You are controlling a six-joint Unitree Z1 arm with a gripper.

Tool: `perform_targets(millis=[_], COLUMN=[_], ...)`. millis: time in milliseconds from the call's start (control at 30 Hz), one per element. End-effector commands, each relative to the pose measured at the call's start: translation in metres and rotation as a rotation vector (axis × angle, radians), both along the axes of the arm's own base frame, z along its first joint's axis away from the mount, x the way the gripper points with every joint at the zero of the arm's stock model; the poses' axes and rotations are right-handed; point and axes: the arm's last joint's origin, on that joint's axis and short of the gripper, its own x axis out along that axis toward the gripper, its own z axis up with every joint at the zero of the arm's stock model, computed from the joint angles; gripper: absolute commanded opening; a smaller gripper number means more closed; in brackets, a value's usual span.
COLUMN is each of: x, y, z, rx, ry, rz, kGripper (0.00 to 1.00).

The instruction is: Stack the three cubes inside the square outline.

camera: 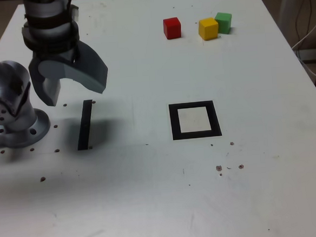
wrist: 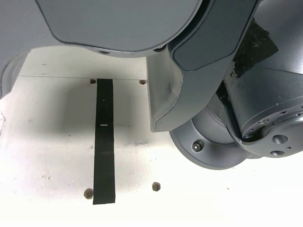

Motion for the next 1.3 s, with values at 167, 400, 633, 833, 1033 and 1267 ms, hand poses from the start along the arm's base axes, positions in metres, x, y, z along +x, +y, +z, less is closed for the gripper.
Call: perform_targets(millis=[167,400,633,833,1033,1267], x=[0.001,0.002,0.007,0.027,0.055,0.079], y=[0.000,0.000,0.000,0.005,0.029,0.063], z=[-0.003,-0.002,0.001,0.005,0.023,0.051], rx=[-0.005,-0.003,0.014,0.045,0.081,0.086], ry=[0.024,0.026,0.009,0.001,-0.042,-0.067], rz=[0.003,0.003,-0.003,-0.026,-0.030,-0.007], kGripper=[1.00,1.00,1.00,1.00,1.00,1.00])
